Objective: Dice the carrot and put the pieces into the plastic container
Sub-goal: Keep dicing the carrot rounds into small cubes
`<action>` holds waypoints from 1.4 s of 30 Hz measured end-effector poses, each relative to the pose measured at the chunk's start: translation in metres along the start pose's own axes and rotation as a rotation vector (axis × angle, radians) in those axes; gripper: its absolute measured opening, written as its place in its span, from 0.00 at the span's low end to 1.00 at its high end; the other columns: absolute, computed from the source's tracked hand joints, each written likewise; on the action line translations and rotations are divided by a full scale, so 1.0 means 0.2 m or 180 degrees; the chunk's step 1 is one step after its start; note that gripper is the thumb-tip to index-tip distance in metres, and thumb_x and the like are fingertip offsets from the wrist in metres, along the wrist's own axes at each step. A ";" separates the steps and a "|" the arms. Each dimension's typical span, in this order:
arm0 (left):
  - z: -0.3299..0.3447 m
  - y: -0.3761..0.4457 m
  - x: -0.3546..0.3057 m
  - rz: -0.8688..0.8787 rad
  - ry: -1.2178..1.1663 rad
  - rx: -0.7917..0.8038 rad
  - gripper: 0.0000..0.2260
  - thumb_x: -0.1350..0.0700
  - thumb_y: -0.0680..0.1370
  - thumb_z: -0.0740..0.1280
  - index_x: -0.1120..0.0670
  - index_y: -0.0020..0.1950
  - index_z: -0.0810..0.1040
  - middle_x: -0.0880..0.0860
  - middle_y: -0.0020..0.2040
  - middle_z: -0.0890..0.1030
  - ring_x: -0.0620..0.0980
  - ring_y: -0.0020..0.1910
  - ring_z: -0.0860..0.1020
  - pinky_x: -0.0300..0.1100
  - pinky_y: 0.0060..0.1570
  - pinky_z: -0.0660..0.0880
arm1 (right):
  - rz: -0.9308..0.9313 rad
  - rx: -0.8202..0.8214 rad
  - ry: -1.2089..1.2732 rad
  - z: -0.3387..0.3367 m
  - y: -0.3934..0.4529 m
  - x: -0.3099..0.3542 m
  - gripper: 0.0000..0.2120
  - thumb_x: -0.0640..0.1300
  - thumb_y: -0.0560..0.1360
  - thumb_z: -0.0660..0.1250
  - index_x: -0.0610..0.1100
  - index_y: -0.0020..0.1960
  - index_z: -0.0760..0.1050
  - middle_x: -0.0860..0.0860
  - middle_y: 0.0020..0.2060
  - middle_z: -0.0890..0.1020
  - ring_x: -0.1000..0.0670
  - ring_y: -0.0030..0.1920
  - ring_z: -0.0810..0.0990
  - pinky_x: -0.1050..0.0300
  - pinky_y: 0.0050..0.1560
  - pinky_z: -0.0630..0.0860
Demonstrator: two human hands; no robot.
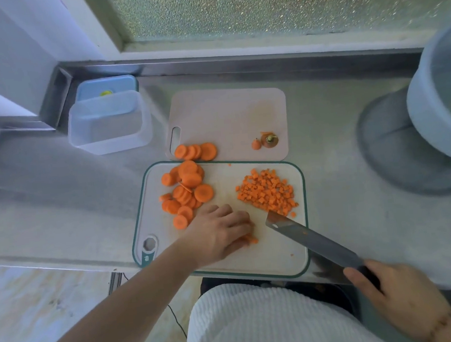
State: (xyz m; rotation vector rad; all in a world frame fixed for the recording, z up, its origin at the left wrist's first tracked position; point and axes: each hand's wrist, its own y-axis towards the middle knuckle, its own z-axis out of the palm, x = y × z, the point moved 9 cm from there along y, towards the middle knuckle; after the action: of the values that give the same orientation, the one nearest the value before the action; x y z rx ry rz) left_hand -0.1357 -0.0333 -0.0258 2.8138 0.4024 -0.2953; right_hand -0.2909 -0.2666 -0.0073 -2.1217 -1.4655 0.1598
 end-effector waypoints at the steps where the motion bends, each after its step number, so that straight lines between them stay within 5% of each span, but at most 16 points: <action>1: 0.00 -0.01 0.00 -0.0063 0.0012 -0.0091 0.12 0.46 0.81 0.67 0.51 0.58 0.83 0.50 0.59 0.81 0.54 0.42 0.77 0.47 0.36 0.72 | -0.0026 0.0016 -0.0003 0.00 0.00 0.01 0.44 0.82 0.56 0.24 0.52 0.33 0.67 0.54 0.26 0.73 0.57 0.27 0.69 0.60 0.32 0.68; 9: -0.08 -0.16 0.00 -0.1268 0.0079 -0.0861 0.10 0.48 0.82 0.68 0.52 0.53 0.85 0.48 0.55 0.84 0.52 0.38 0.77 0.47 0.35 0.77 | -0.0175 0.0343 0.0514 0.09 0.06 0.18 0.37 0.78 0.65 0.36 0.50 0.32 0.70 0.53 0.26 0.76 0.57 0.29 0.75 0.57 0.35 0.73; 15: -0.08 -0.24 -0.06 -0.2073 -0.0248 -0.0843 0.17 0.44 0.77 0.72 0.51 0.63 0.79 0.50 0.60 0.80 0.52 0.49 0.78 0.44 0.47 0.77 | -0.0267 0.0497 0.1231 0.13 0.11 0.40 0.28 0.66 0.74 0.51 0.46 0.27 0.65 0.61 0.23 0.75 0.58 0.27 0.74 0.66 0.30 0.67; 22: -0.09 -0.40 0.01 -0.1806 -0.0455 -0.0884 0.08 0.55 0.80 0.68 0.56 0.55 0.83 0.53 0.49 0.81 0.54 0.44 0.78 0.49 0.45 0.78 | -0.0272 0.0531 0.1425 0.13 0.11 0.53 0.26 0.65 0.72 0.48 0.47 0.28 0.65 0.51 0.20 0.70 0.58 0.25 0.72 0.64 0.29 0.67; 32: -0.10 -0.33 0.03 -0.1869 -0.0821 -0.1213 0.02 0.58 0.78 0.72 0.55 0.49 0.80 0.50 0.46 0.78 0.51 0.43 0.77 0.46 0.45 0.76 | -0.0322 0.0683 0.1772 0.14 0.10 0.68 0.23 0.59 0.78 0.52 0.46 0.30 0.65 0.60 0.20 0.74 0.63 0.26 0.74 0.65 0.29 0.67; 36: -0.14 -0.29 -0.01 -0.1472 -0.0781 -0.1060 0.11 0.57 0.77 0.72 0.53 0.59 0.79 0.55 0.52 0.80 0.54 0.48 0.77 0.47 0.52 0.76 | -0.0219 0.0431 0.1718 0.15 0.12 0.57 0.35 0.75 0.70 0.44 0.45 0.30 0.67 0.51 0.23 0.71 0.56 0.25 0.70 0.55 0.33 0.70; 42: -0.08 -0.23 -0.02 -0.1437 -0.0343 -0.1096 0.04 0.56 0.79 0.71 0.55 0.48 0.85 0.53 0.51 0.82 0.57 0.47 0.78 0.52 0.47 0.75 | -0.0116 0.0399 0.1731 0.16 0.12 0.50 0.42 0.84 0.60 0.39 0.45 0.29 0.66 0.50 0.22 0.71 0.56 0.24 0.69 0.53 0.34 0.72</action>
State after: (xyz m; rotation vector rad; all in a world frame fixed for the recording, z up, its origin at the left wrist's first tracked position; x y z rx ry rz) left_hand -0.1510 0.0126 -0.0218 2.3364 0.9636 -0.4215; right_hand -0.2443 -0.1721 -0.0246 -1.8404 -1.1336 -0.3099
